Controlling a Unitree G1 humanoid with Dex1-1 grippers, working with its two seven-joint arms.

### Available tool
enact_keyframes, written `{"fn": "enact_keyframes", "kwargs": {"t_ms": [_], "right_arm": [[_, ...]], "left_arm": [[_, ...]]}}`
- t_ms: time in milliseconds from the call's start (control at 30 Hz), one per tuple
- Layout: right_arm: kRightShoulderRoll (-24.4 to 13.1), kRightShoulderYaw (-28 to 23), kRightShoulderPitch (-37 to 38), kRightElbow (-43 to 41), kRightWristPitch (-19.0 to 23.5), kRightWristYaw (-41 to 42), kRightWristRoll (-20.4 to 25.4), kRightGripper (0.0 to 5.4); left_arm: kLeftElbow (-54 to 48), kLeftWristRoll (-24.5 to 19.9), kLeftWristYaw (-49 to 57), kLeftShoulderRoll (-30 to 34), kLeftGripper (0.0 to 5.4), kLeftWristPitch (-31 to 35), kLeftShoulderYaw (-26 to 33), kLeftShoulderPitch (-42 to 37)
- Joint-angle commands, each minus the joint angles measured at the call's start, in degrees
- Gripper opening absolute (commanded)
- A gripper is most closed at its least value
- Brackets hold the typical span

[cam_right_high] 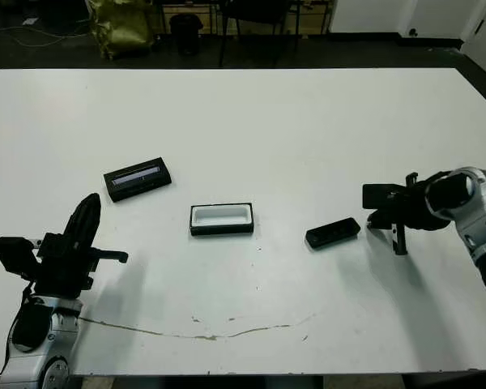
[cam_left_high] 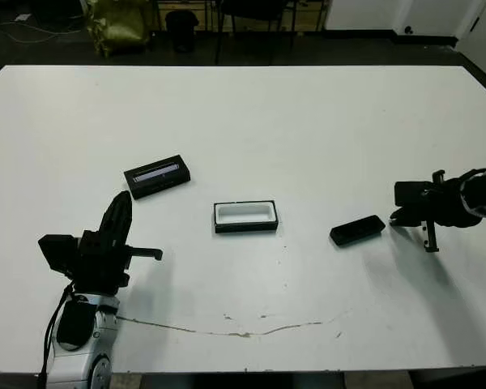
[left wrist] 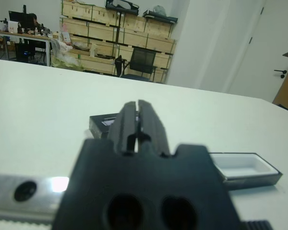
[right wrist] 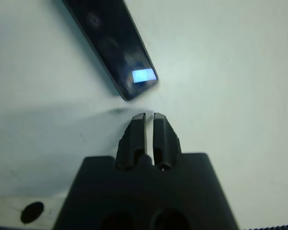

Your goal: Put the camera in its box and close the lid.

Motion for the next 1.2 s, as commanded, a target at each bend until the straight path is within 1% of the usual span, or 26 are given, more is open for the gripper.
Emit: {"fn": "enact_keyframes", "kwargs": {"t_ms": [33, 100, 233, 400, 500, 600, 633, 667, 700, 767, 800, 833, 867, 967, 1000, 1133, 1167, 1200], "right_arm": [[-0.16, 1.72, 2.61, -4.03, 1.07, 2.28, -0.92, 0.00], [0.18, 2.31, 2.35, -4.43, 0.52, 2.60, -1.48, 0.00], [0.61, 2.18, 2.54, -4.71, 4.05, 3.62, -1.27, 0.00], [-3.26, 0.20, 5.36, -14.24, 8.77, 5.18, -1.21, 0.00], [-5.71, -1.24, 7.07, -20.97, 12.34, 6.87, -1.03, 0.00], [-7.56, -3.15, 8.41, -26.09, 17.01, 8.97, 0.65, 0.00], [-8.19, -4.33, 9.31, -27.52, 16.52, 8.59, 1.62, 0.00], [-8.66, -5.42, 10.25, -28.29, 14.21, 7.31, 2.36, 0.00], [-8.15, -4.51, 9.63, -27.03, 15.00, 7.08, 1.49, 0.00], [-5.46, -1.62, 7.73, -20.35, 15.25, 6.00, -0.52, 0.00], [-4.42, -0.74, 6.99, -17.91, 15.38, 5.83, -0.85, 0.00], [-4.04, -0.49, 6.69, -17.47, 15.19, 5.88, -0.76, 0.00], [-4.27, -0.74, 6.70, -18.92, 15.66, 6.36, -0.50, 0.00], [-7.48, -2.65, 7.34, -29.00, 19.60, 9.87, 0.68, 0.00], [-8.19, -3.40, 7.89, -30.67, 20.39, 10.27, 1.29, 0.00], [-8.92, -5.21, 10.08, -31.96, 20.92, 9.63, 3.93, 0.00], [-8.91, -5.52, 10.25, -31.64, 19.36, 9.81, 5.17, 0.00], [-8.28, -4.73, 9.46, -29.44, 19.07, 10.91, 6.04, 0.00]], "left_arm": [[0.09, -0.33, 0.06, 0.49, 0.02, 1.52, 0.01, 0.34], [-0.11, -0.73, 0.08, 0.42, 0.02, 1.88, 0.09, 0.27], [-0.35, -0.33, 0.37, 0.57, 0.02, 2.05, 0.14, 0.41], [-0.08, -0.65, 0.01, 0.69, 0.02, 1.49, 0.31, 0.52], [-0.06, -0.56, 0.04, 0.71, 0.02, 1.51, 0.32, 0.46], [-0.32, -0.44, 0.39, 0.58, 0.02, 1.87, 0.28, 0.56], [-0.27, -0.52, 0.32, 0.55, 0.02, 1.78, 0.28, 0.57], [-0.06, -0.66, 0.14, 0.51, 0.02, 1.51, 0.30, 0.52], [0.34, -0.99, -0.23, 0.50, 0.02, 1.14, 0.37, 0.39], [0.34, -0.75, 0.15, 0.40, 0.02, 1.36, 0.35, 0.41], [0.24, -0.53, 0.34, 0.40, 0.02, 1.48, 0.30, 0.48], [0.33, -0.42, 0.27, 0.43, 0.02, 1.26, 0.25, 0.50], [0.40, -0.47, 0.17, 0.41, 0.02, 1.14, 0.22, 0.51], [0.48, -0.19, 0.24, 0.45, 0.02, 0.82, 0.25, 0.66], [0.32, 0.01, 0.50, 0.43, 0.02, 0.96, 0.27, 0.76], [0.97, -0.59, -0.39, 0.63, 0.02, 0.08, 0.54, 0.66], [0.93, -0.79, -0.43, 0.64, 0.02, 0.35, 0.55, 0.64], [0.82, -0.94, -0.39, 0.61, 0.02, 0.65, 0.53, 0.64]]}}
